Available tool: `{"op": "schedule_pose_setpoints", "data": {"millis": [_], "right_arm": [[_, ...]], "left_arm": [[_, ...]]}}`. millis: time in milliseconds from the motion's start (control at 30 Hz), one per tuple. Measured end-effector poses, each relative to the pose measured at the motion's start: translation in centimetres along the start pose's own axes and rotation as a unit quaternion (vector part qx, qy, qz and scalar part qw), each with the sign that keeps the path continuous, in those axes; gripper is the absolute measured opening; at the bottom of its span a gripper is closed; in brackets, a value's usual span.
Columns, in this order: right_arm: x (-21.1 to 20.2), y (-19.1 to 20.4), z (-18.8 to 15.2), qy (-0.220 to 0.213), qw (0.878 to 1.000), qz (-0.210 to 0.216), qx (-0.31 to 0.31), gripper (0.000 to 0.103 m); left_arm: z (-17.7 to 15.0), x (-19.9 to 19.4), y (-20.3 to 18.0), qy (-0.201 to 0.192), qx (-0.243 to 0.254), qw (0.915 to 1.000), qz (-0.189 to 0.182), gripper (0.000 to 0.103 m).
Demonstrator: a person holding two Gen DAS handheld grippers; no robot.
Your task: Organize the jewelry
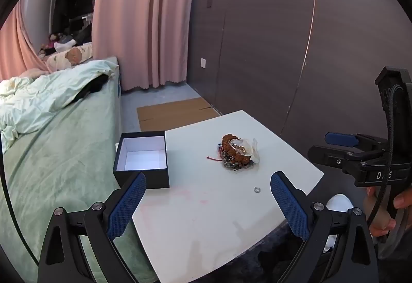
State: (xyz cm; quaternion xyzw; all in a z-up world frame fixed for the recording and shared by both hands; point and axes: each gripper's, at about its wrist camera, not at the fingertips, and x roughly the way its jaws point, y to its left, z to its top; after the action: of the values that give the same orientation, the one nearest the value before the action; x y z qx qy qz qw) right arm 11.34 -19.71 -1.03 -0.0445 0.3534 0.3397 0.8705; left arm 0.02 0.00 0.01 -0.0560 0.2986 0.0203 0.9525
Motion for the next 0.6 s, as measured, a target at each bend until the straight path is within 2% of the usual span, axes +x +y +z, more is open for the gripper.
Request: {"op": "schedule_pose_setpoints", "data": {"millis": [600], "right_arm": [[-0.44, 0.25, 0.14, -0.01, 1.0, -0.006, -0.009, 0.096]], "left_arm": [[0.09, -0.11, -0.29, -0.008, 0.002, 0.9999, -0.011, 0.098]]}}
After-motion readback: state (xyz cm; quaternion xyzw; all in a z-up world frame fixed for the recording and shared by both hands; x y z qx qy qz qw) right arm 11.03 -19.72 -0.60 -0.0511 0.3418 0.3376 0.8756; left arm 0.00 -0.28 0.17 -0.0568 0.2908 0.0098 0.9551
